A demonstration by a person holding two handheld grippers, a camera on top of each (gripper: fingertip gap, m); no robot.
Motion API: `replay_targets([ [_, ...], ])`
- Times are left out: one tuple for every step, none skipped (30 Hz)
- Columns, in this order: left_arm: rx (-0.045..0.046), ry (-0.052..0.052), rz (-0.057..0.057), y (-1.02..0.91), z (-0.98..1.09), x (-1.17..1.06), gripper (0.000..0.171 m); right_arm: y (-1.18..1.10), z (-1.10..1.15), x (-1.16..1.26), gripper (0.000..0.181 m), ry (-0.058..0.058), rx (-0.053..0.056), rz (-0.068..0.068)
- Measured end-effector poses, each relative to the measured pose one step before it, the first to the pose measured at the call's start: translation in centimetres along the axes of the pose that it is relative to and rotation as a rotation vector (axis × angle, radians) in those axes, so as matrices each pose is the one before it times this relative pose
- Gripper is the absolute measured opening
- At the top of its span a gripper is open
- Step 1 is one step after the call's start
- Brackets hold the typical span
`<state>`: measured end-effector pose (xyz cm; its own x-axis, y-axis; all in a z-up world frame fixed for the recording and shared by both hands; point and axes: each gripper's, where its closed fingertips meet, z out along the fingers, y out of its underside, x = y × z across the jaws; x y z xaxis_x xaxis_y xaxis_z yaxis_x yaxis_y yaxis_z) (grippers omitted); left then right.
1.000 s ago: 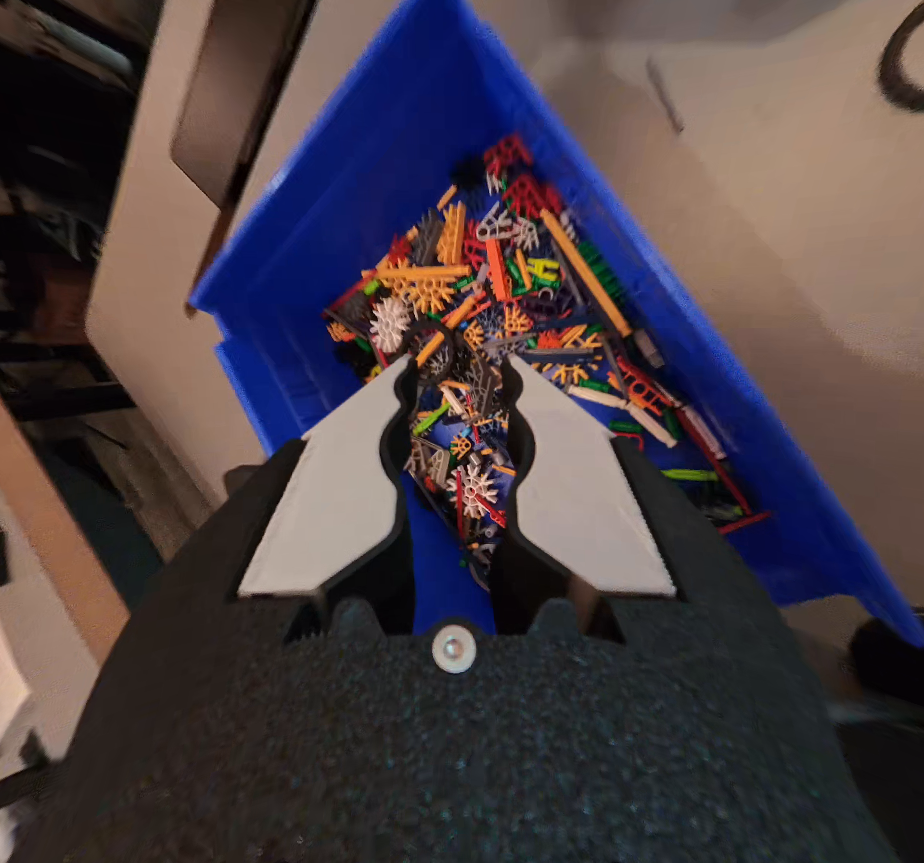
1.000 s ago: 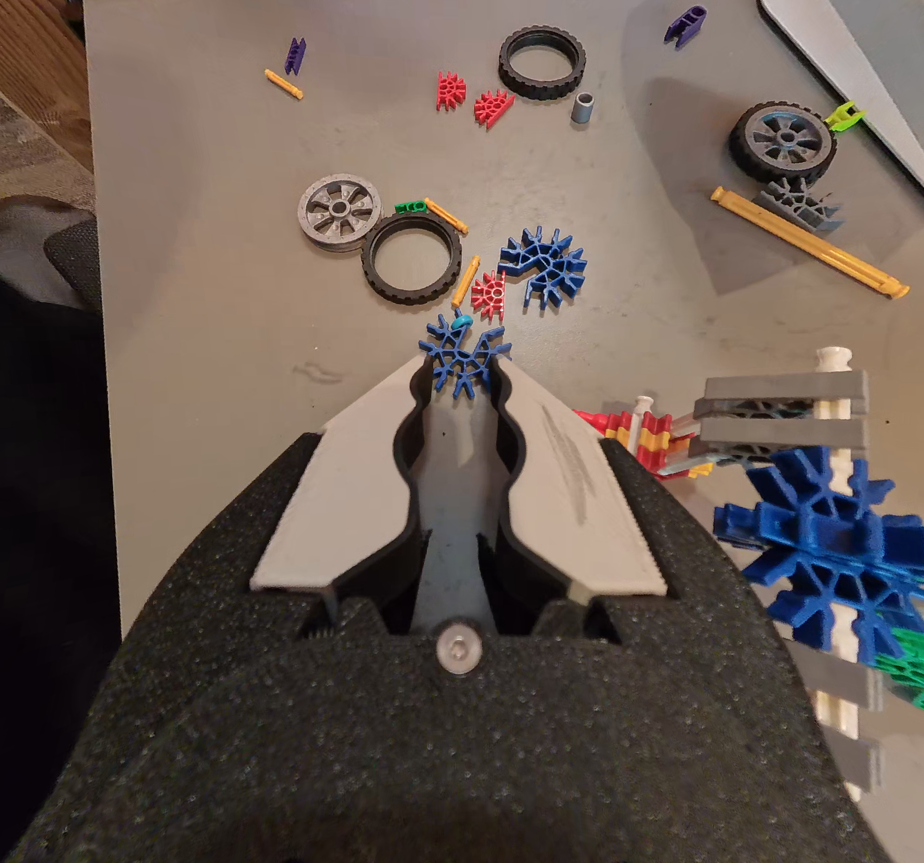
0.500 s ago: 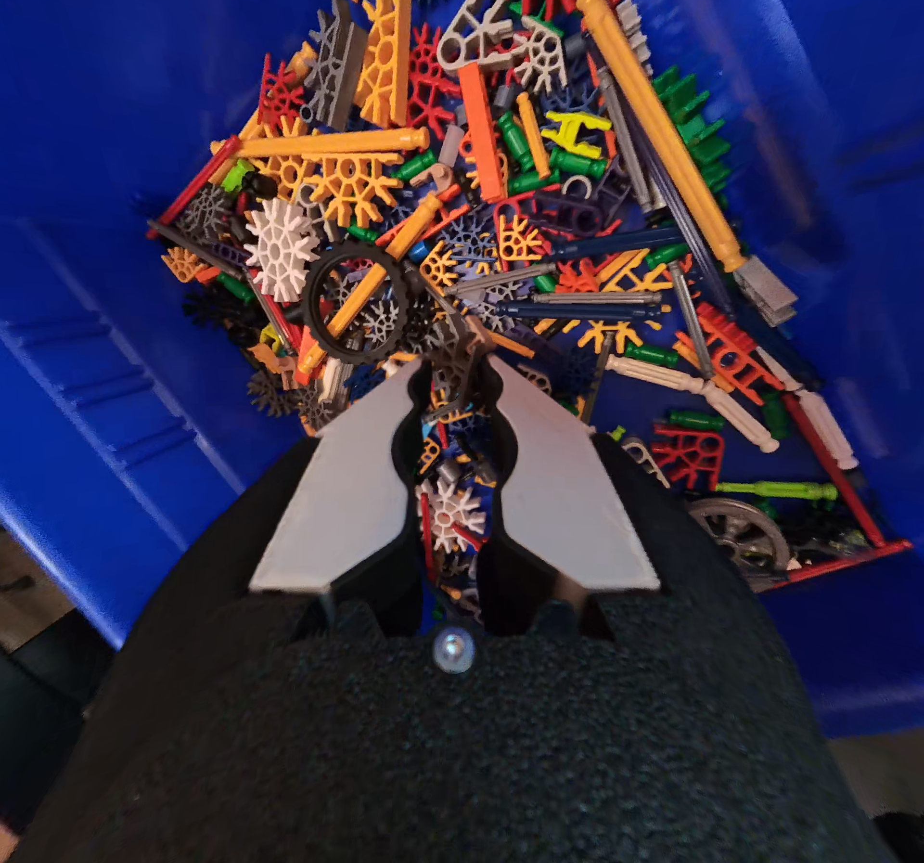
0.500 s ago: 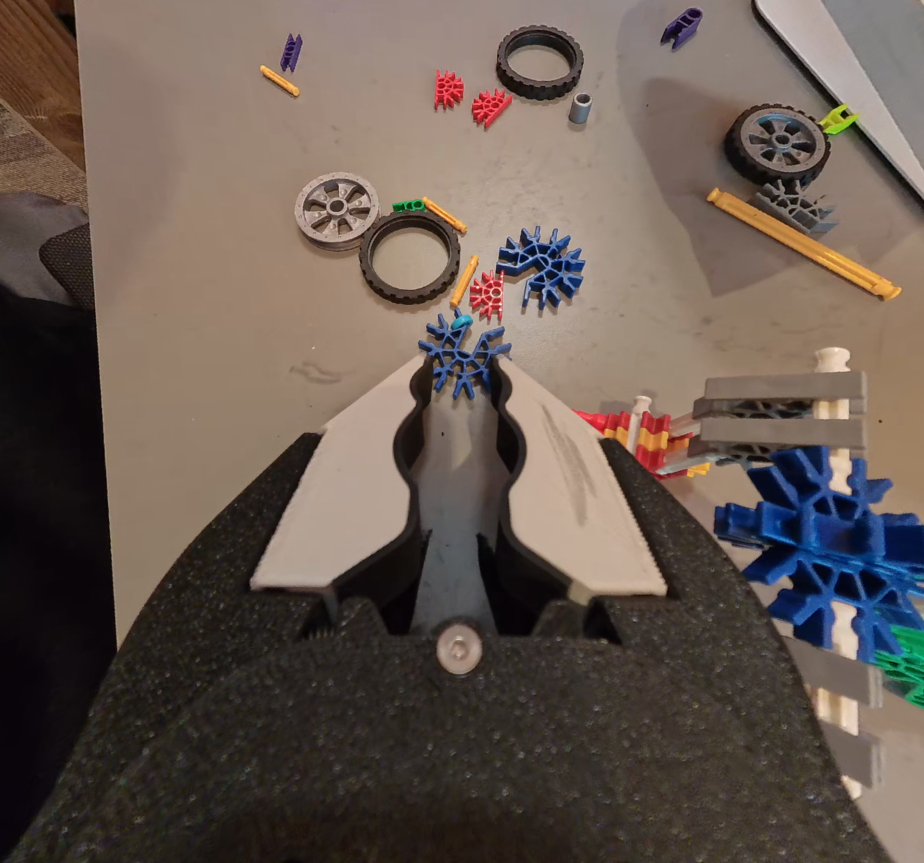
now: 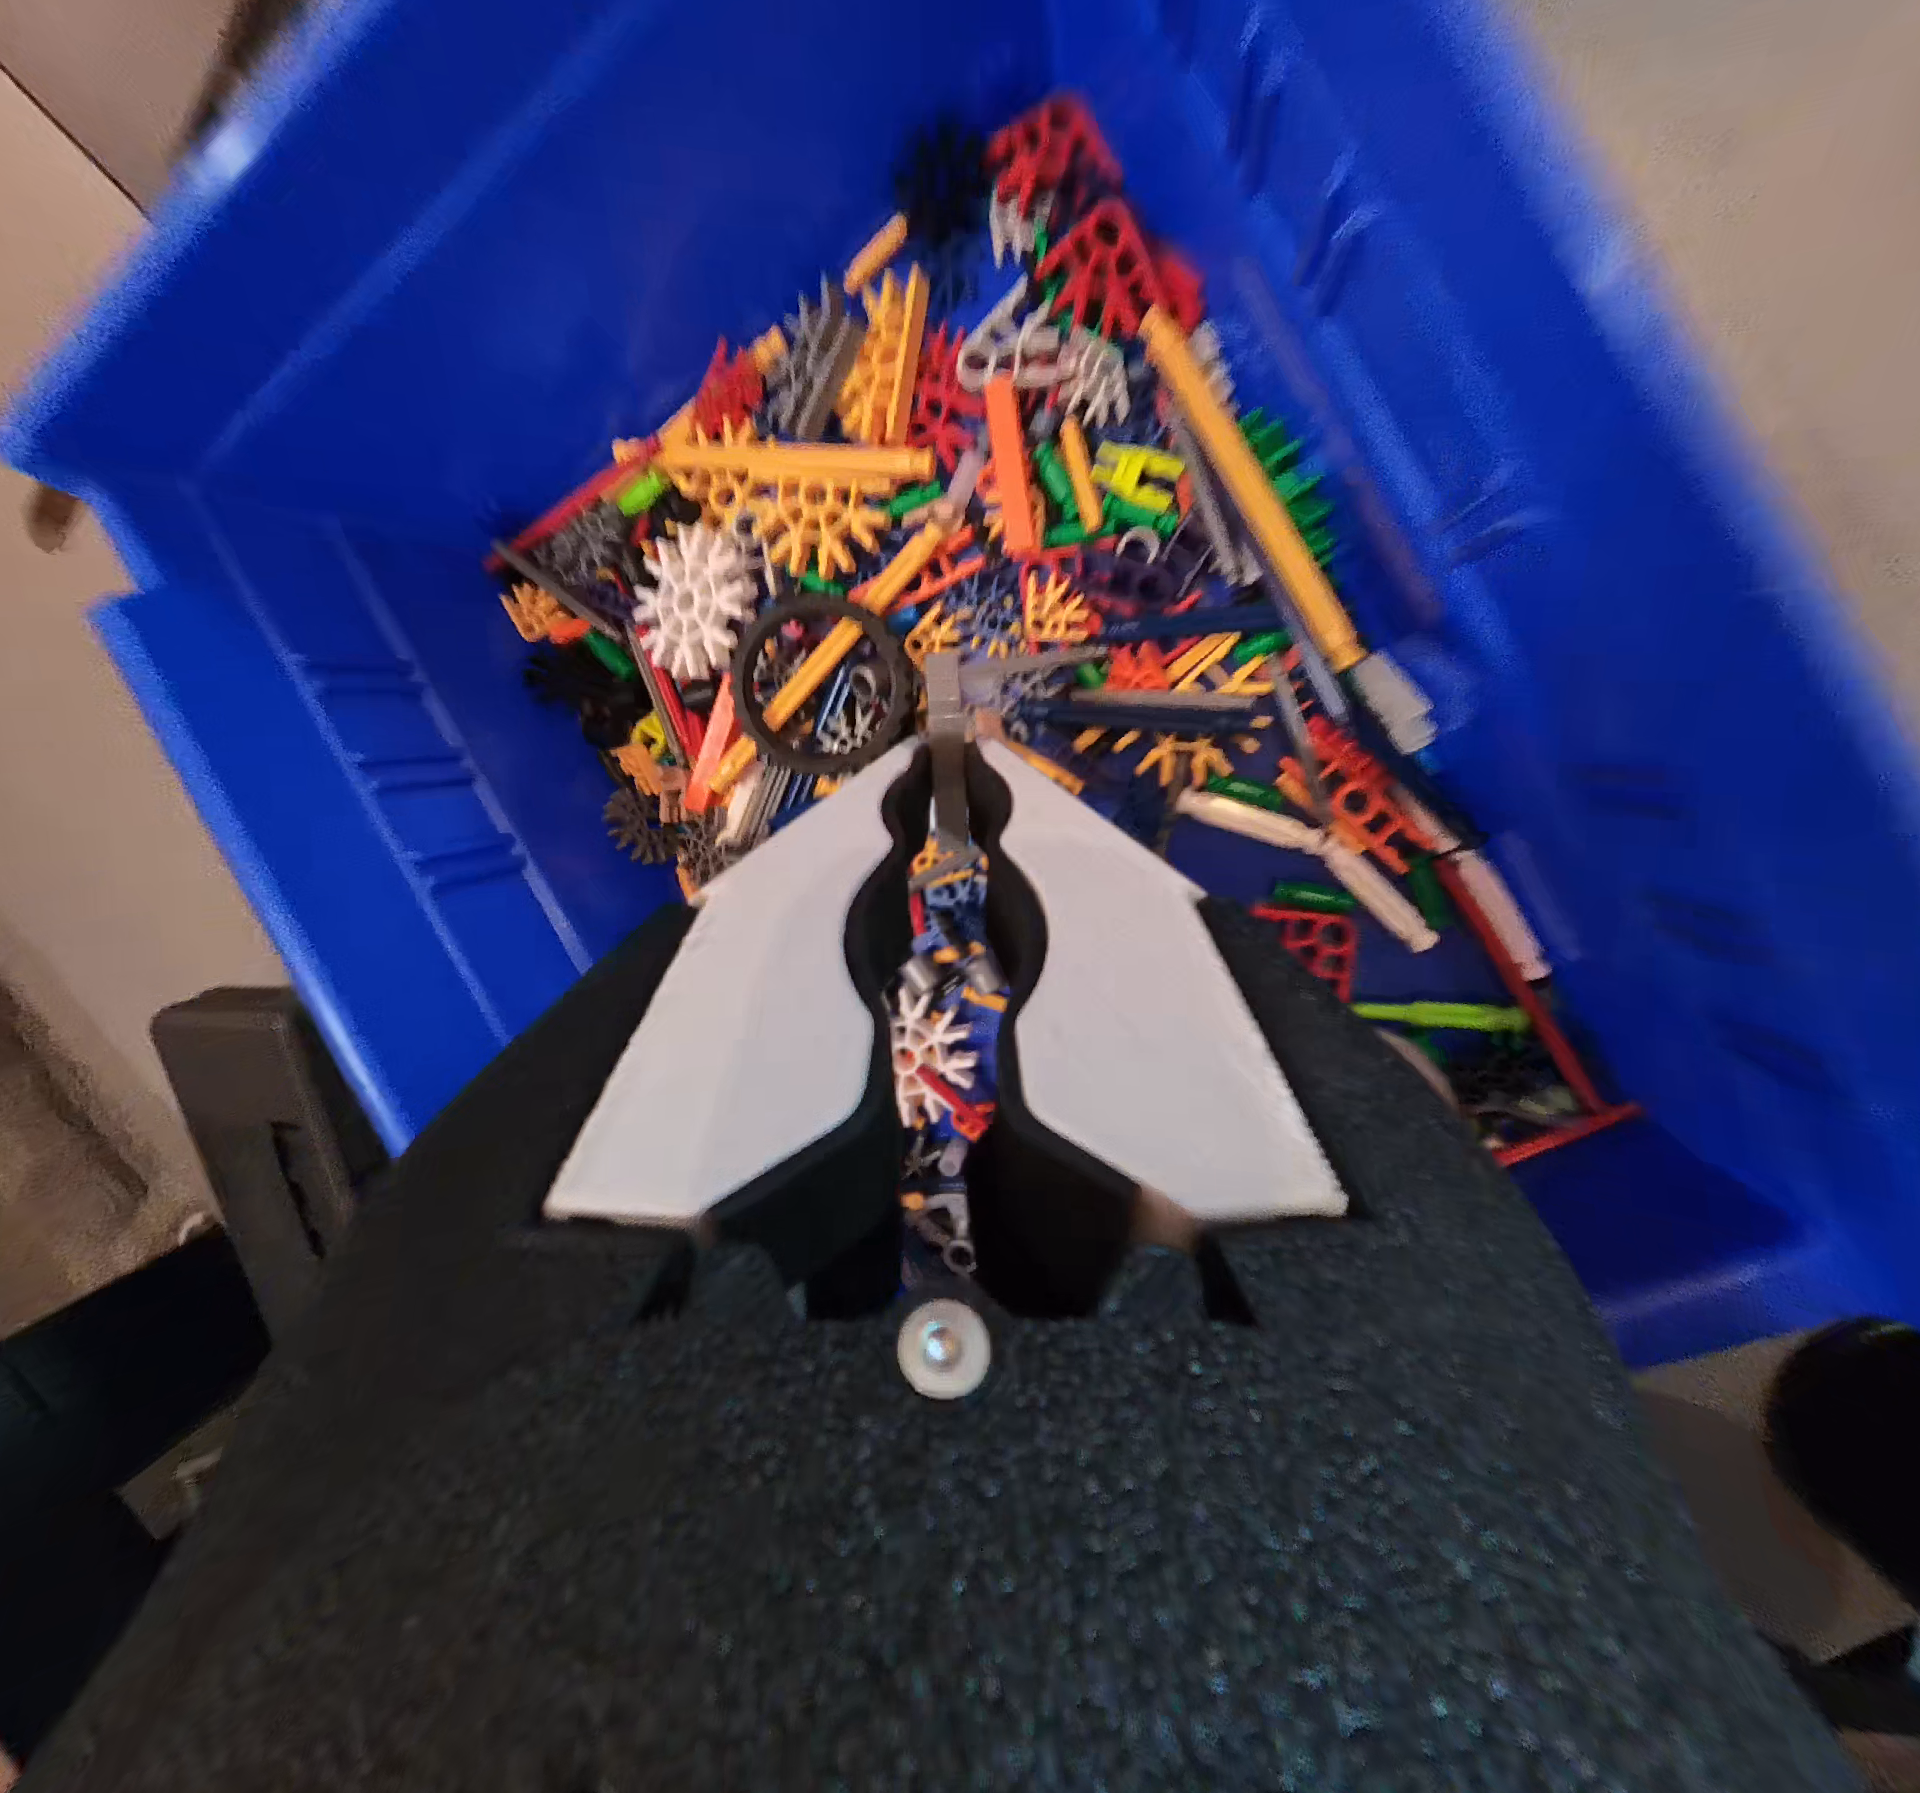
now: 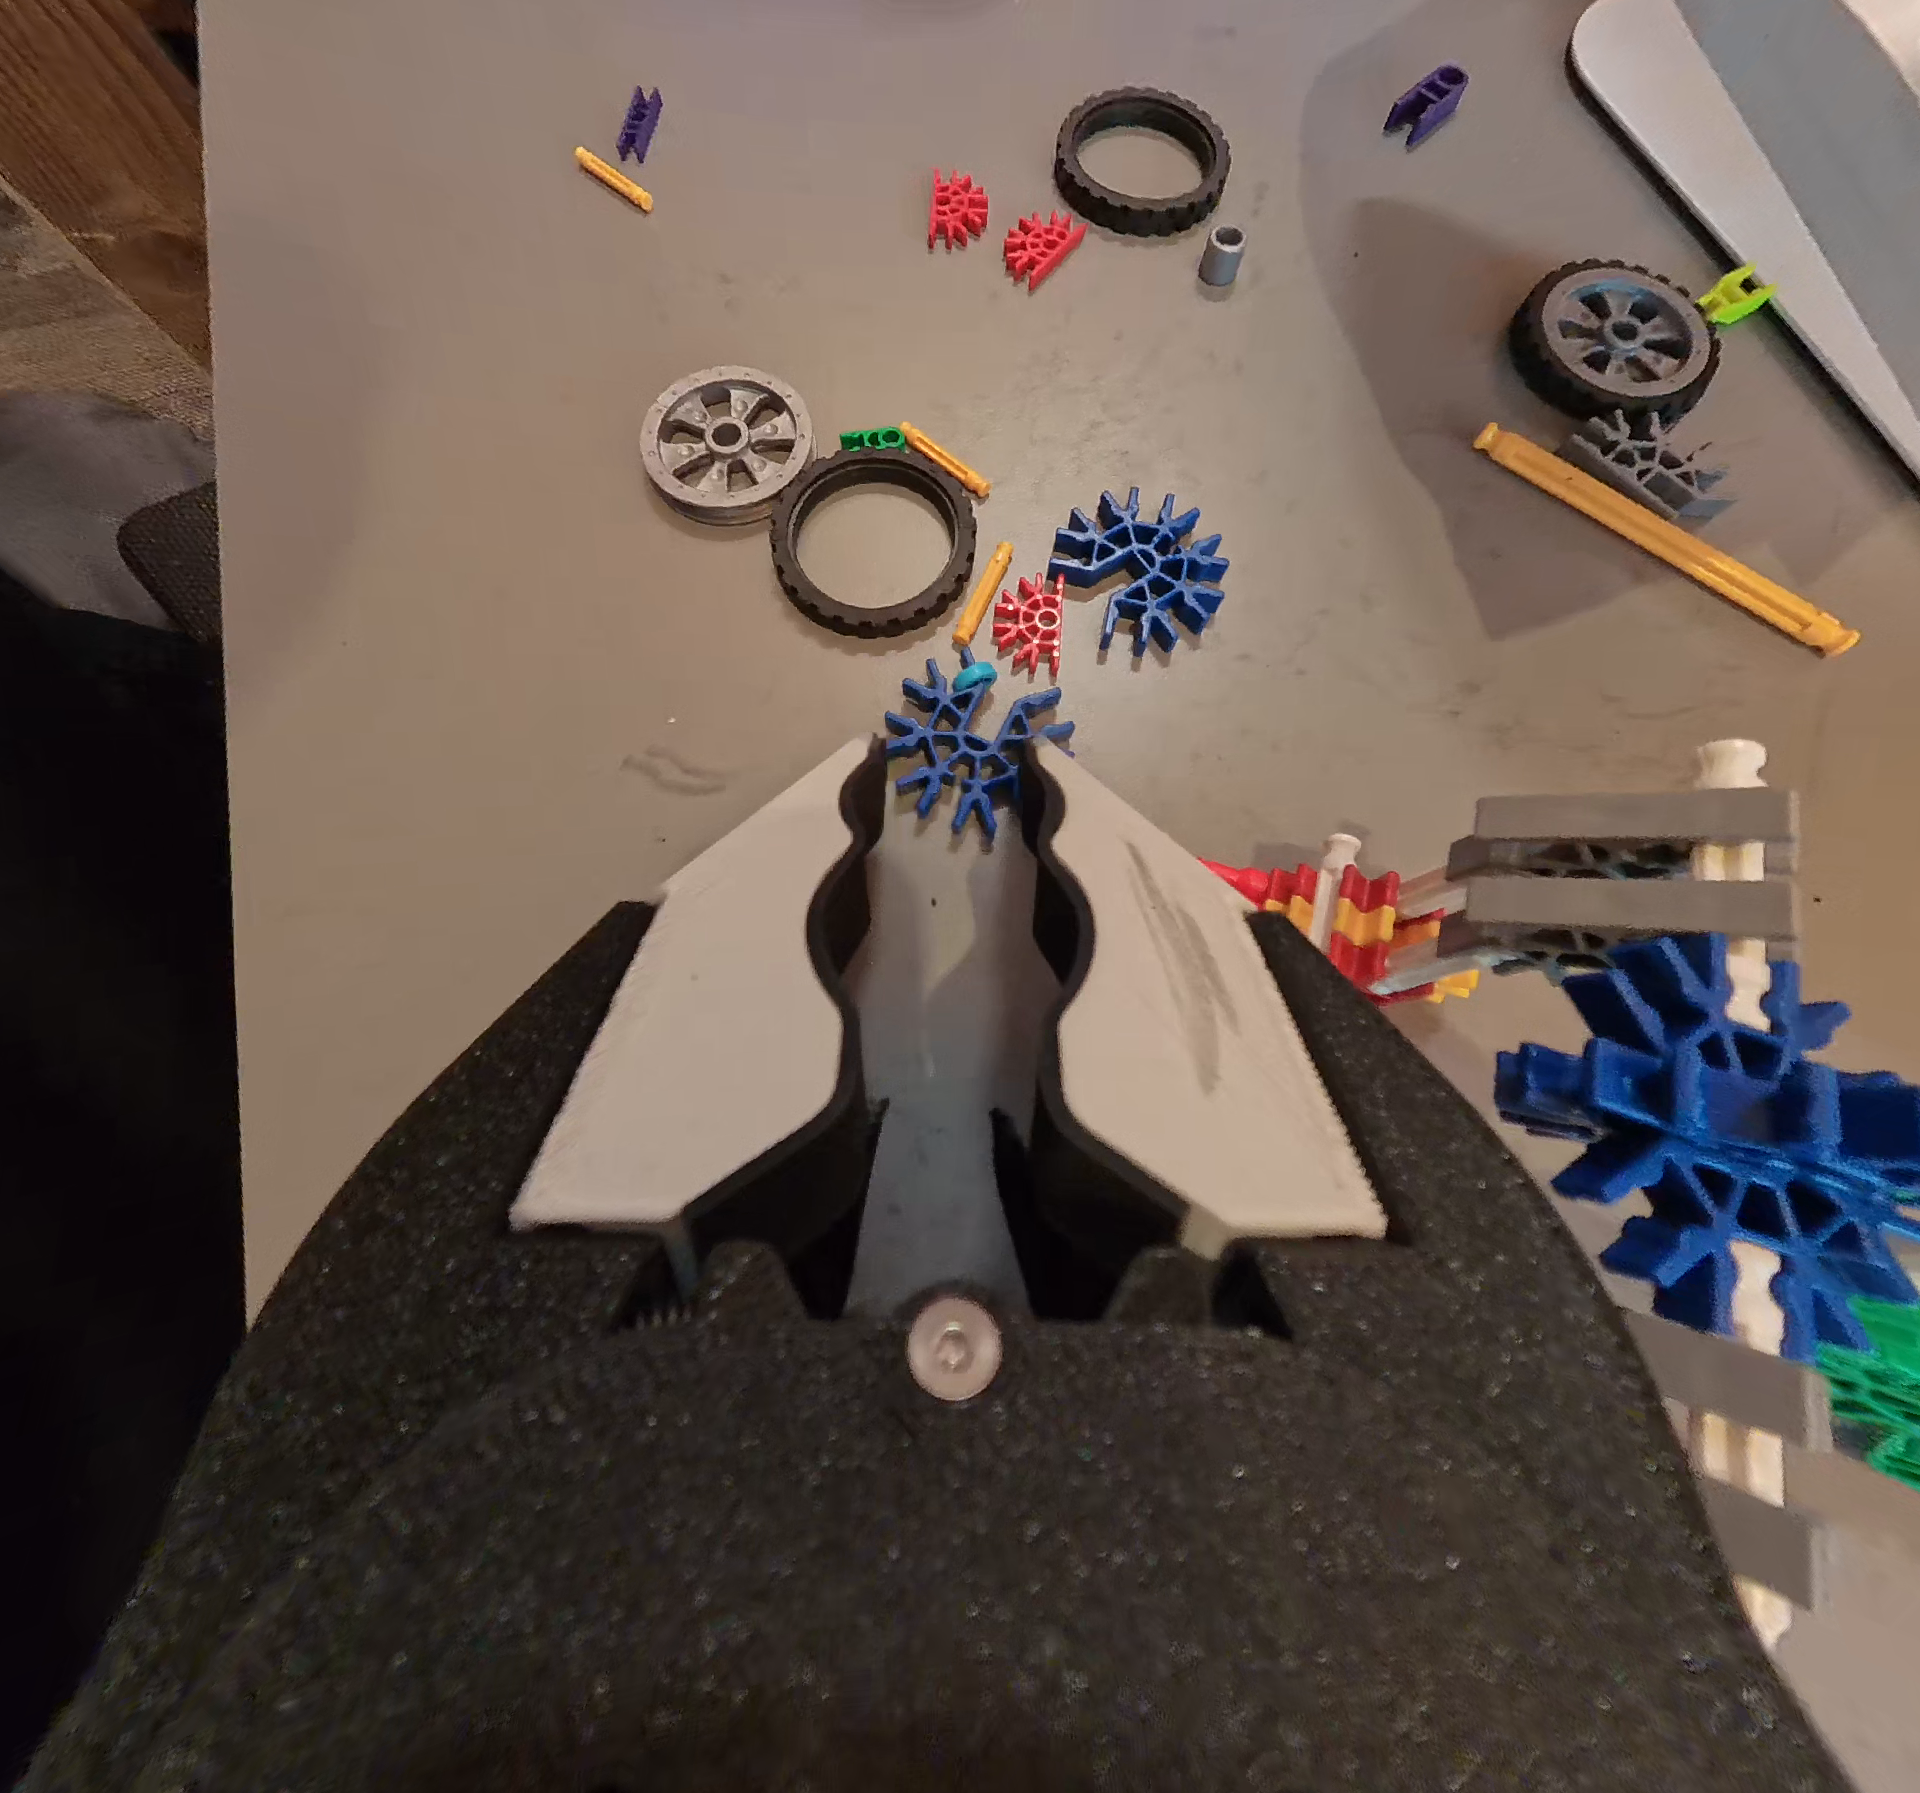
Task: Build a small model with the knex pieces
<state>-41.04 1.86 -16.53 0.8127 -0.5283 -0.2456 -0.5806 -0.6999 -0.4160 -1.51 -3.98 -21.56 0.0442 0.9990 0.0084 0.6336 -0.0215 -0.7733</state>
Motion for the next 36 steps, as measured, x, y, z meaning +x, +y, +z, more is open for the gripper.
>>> replay_targets([
  [0.04577, -0.0058, 0.0029, -1.132, -1.009, 0.442, 0.006, -0.096, -0.072, 0.015, 0.025, 0.0043, 0.0076, -0.0029],
  [0.04634, -0.0102, 0.0067, -1.282, -1.052, 0.515, 0.006, -0.051, -0.046, 0.012, 0.025, 0.0038, 0.0042, -0.0036],
  [0.05098, -0.0084, 0.0113, -1.525, -1.041, 0.715, 0.006, -0.089, -0.079, -0.037, 0.025, 0.0025, 0.0070, -0.0060],
  [0.05881, 0.0042, 0.0147, -1.790, -0.989, 1.088, 0.005, -0.190, -0.155, -0.028, 0.026, 0.0000, 0.0154, -0.0028],
  [0.05886, 0.0109, 0.0194, -1.912, -0.828, 1.357, 0.005, -0.298, -0.258, 0.090, 0.026, 0.0017, 0.0252, 0.0067],
  [0.05187, 0.0129, 0.0219, -1.879, -0.626, 1.505, 0.005, -0.377, -0.335, 0.164, 0.026, 0.0022, 0.0319, 0.0128],
  [0.04584, 0.0177, 0.0262, -1.787, -0.383, 1.640, 0.005, -0.381, -0.326, 0.132, 0.026, -0.0002, 0.0319, 0.0128],
  [0.04416, 0.0154, 0.0236, -1.735, -0.170, 1.594, 0.005, -0.302, -0.265, 0.171, 0.026, 0.0035, 0.0251, 0.0123],
  [0.04467, 0.0155, 0.0170, -1.682, 0.049, 1.544, 0.005, -0.264, -0.221, 0.089, 0.026, 0.0023, 0.0222, 0.0040],
  [0.04423, 0.0312, 0.0076, -1.543, 0.278, 1.733, 0.005, -0.392, -0.257, -0.001, 0.026, 0.0024, 0.0301, -0.0080],
  [0.03748, 0.0302, 0.0088, -1.318, 0.489, 1.680, 0.005, -0.469, -0.273, -0.016, 0.026, 0.0022, 0.0356, -0.0100],
  [0.03024, 0.0207, 0.0106, -1.043, 0.683, 1.438, 0.005, -0.443, -0.279, 0.090, 0.025, 0.0057, 0.0338, -0.0034],
  [0.02908, 0.0302, 0.0044, -0.880, 0.841, 1.437, 0.005, -0.406, -0.254, 0.132, 0.025, 0.0060, 0.0310, 0.0014],
  [0.03356, 0.0385, 0.0000, -0.798, 0.973, 1.412, 0.005, -0.457, -0.288, 0.172, 0.025, 0.0105, 0.0343, -0.0029],
  [0.03982, 0.0415, -0.0136, -0.775, 1.081, 1.314, 0.005, -0.430, -0.278, 0.077, 0.025, 0.0072, 0.0309, -0.0088],
  [0.02983, 0.0522, -0.0181, -0.481, 1.209, 1.360, 0.005, -0.256, -0.199, 0.048, 0.025, 0.0045, 0.0191, -0.0061],
  [0.01482, 0.0363, 0.0028, -0.115, 1.216, 1.039, 0.005, -0.152, -0.126, 0.008, 0.025, -0.0001, 0.0117, -0.0011],
  [0.01576, 0.0176, 0.0069, -0.058, 1.168, 0.654, 0.005, -0.140, -0.099, -0.030, 0.025, -0.0031, 0.0107, 0.0007],
  [0.01282, 0.0376, -0.0113, 0.061, 1.128, 0.827, 0.005, -0.230, -0.119, 0.102, 0.025, 0.0059, 0.0142, -0.0009],
  [0.01512, 0.0499, -0.0170, 0.075, 1.031, 0.925, 0.005, -0.253, -0.127, 0.143, 0.025, 0.0091, 0.0151, -0.0029],
  [0.02823, 0.0285, -0.0108, -0.129, 0.901, 0.563, 0.005, -0.202, -0.110, 0.066, 0.025, 0.0035, 0.0112, -0.0020],
  [0.01704, 0.0301, -0.0198, 0.043, 0.841, 0.500, 0.005, -0.193, -0.106, 0.109, 0.025, 0.0062, 0.0111, 0.0000],
  [0.00584, 0.0250, -0.0168, 0.219, 0.772, 0.362, 0.005, -0.233, -0.114, 0.152, 0.025, 0.0079, 0.0128, 0.0023],
  [0.00992, 0.0084, -0.0095, 0.177, 0.638, 0.069, 0.005, -0.175, -0.096, 0.089, 0.025, 0.0013, 0.0103, 0.0063],
  [0.01830, 0.0131, -0.0191, 0.039, 0.520, 0.102, 0.005, -0.034, -0.046, 0.190, 0.025, 0.0066, 0.0024, 0.0075],
  [0.02686, 0.0237, -0.0262, -0.139, 0.413, 0.234, 0.005, 0.025, -0.028, 0.262, 0.025, 0.0089, 0.0000, 0.0096],
  [0.03029, 0.0219, -0.0264, -0.228, 0.329, 0.169, 0.005, 0.000, -0.035, 0.189, 0.025, 0.0025, 0.0020, 0.0138],
  [0.02820, 0.0191, -0.0254, -0.234, 0.272, 0.111, 0.005, -0.152, -0.085, 0.125, 0.025, -0.0004, 0.0096, 0.0150],
  [0.02490, 0.0233, -0.0229, -0.196, 0.230, 0.189, 0.005, -0.201, -0.093, 0.120, 0.025, -0.0029, 0.0139, 0.0205],
  [0.02306, 0.0197, -0.0230, -0.179, 0.193, 0.142, 0.005, -0.150, -0.089, 0.044, 0.025, -0.0093, 0.0106, 0.0236],
  [0.02317, 0.0129, -0.0178, -0.190, 0.159, 0.098, 0.005, -0.129, -0.077, 0.066, 0.026, -0.0060, 0.0091, 0.0205],
  [0.01725, 0.0157, -0.0135, -0.106, 0.125, 0.186, 0.005, -0.174, -0.090, -0.040, 0.027, -0.0115, 0.0115, 0.0193],
  [0.01396, 0.0176, -0.0069, -0.063, 0.100, 0.244, 0.005, -0.245, -0.120, -0.059, 0.027, -0.0124, 0.0151, 0.0206],
  [0.01330, 0.0104, -0.0019, -0.080, 0.039, 0.164, 0.005, -0.211, -0.111, -0.057, 0.027, -0.0114, 0.0128, 0.0173],
  [0.01376, 0.0074, -0.0054, -0.123, 0.009, 0.104, 0.005, -0.240, -0.118, -0.043, 0.027, -0.0094, 0.0142, 0.0132],
  [0.01326, 0.0109, -0.0101, -0.111, -0.007, 0.124, 0.005, -0.283, -0.137, -0.124, 0.027, -0.0140, 0.0163, 0.0154],
])
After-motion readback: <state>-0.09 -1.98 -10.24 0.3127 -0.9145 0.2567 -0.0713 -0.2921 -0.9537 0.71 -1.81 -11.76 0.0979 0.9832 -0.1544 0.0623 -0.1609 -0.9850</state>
